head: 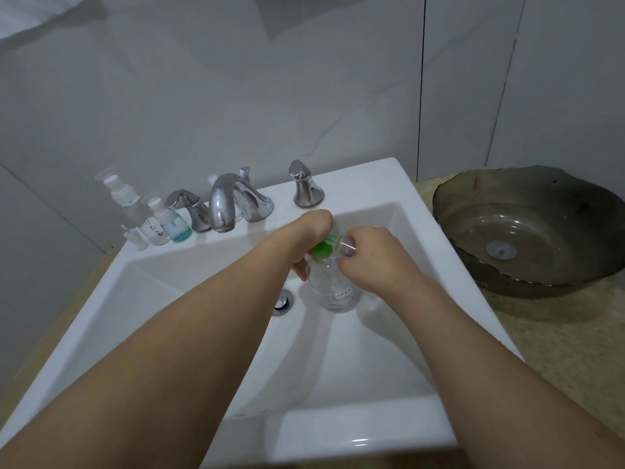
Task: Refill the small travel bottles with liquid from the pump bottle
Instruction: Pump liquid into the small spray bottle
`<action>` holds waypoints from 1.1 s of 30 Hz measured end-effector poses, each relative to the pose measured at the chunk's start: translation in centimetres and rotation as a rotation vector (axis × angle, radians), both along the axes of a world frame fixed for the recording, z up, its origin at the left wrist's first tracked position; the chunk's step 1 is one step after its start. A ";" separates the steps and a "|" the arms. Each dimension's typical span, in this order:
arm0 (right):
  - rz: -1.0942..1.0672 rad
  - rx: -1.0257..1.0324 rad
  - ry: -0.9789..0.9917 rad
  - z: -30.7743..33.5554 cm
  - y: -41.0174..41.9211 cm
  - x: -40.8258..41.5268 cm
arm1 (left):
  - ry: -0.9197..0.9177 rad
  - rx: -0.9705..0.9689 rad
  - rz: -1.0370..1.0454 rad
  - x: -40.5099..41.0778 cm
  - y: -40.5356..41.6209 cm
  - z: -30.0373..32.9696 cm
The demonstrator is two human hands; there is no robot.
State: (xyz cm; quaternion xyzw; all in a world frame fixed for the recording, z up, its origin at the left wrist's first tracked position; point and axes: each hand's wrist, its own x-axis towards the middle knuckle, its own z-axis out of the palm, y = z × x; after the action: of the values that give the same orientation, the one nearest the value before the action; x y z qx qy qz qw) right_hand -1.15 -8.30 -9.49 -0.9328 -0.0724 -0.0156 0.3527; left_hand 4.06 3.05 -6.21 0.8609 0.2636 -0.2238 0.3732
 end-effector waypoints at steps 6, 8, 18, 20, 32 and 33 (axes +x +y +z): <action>0.010 0.039 -0.057 1.0 -0.2 -0.5 | 0.121 -0.097 -0.109 0.5 0.8 1.3; 0.016 0.043 -0.069 1.1 -0.1 -0.6 | 0.149 -0.114 -0.116 0.4 0.8 1.8; 0.022 0.053 -0.056 1.4 -0.3 -0.8 | 0.160 -0.082 -0.138 0.8 0.5 1.3; 0.016 0.057 -0.044 1.2 -0.2 -0.6 | 0.112 -0.052 -0.129 0.7 0.4 1.1; 0.001 -0.009 0.008 -0.5 -0.1 0.3 | -0.045 0.012 0.016 -0.2 -0.7 0.0; -0.001 -0.009 0.013 -0.5 0.0 0.3 | -0.044 0.011 0.022 -0.3 -0.7 0.0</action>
State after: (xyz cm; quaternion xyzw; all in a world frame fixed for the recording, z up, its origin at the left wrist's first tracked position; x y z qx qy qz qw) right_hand -0.80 -8.34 -10.02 -0.9345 -0.0699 -0.0095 0.3490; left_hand 3.81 2.38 -6.20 0.8648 0.2659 -0.1994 0.3764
